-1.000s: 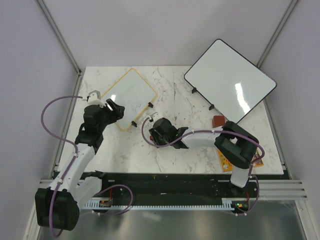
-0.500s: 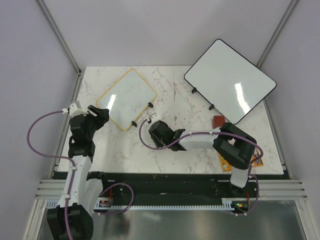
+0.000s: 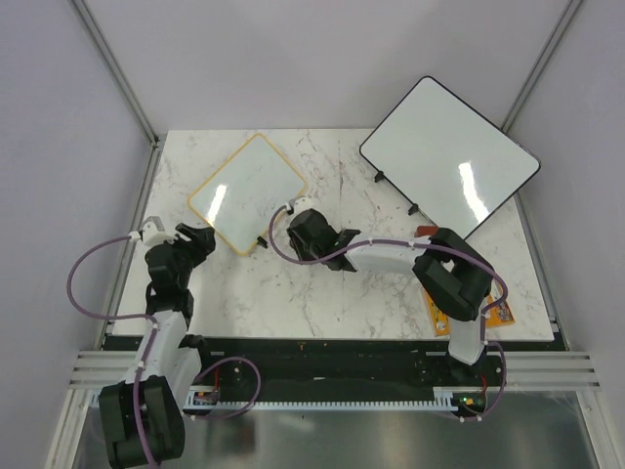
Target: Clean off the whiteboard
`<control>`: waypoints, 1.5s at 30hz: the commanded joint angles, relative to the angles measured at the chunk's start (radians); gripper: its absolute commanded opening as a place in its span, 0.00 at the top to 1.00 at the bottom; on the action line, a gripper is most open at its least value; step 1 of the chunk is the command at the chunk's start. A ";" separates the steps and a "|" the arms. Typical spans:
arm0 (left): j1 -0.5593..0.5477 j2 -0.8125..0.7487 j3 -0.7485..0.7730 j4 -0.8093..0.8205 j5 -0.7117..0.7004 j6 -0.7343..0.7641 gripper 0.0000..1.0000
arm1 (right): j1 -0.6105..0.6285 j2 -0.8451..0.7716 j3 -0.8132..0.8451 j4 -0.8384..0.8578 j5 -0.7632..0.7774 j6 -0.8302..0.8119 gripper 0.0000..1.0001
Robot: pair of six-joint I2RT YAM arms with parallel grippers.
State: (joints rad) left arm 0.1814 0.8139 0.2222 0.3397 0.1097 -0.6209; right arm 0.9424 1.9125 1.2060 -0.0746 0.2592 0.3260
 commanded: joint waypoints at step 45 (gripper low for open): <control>0.059 0.652 0.063 0.873 0.378 -0.046 0.66 | -0.091 0.456 0.570 0.170 -0.215 -0.101 1.00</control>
State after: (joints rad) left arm 0.2493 1.4223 0.2413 1.1107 0.3874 -0.6640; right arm 0.8139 2.3276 1.7493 0.0982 0.0868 0.2352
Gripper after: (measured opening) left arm 0.293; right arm 0.375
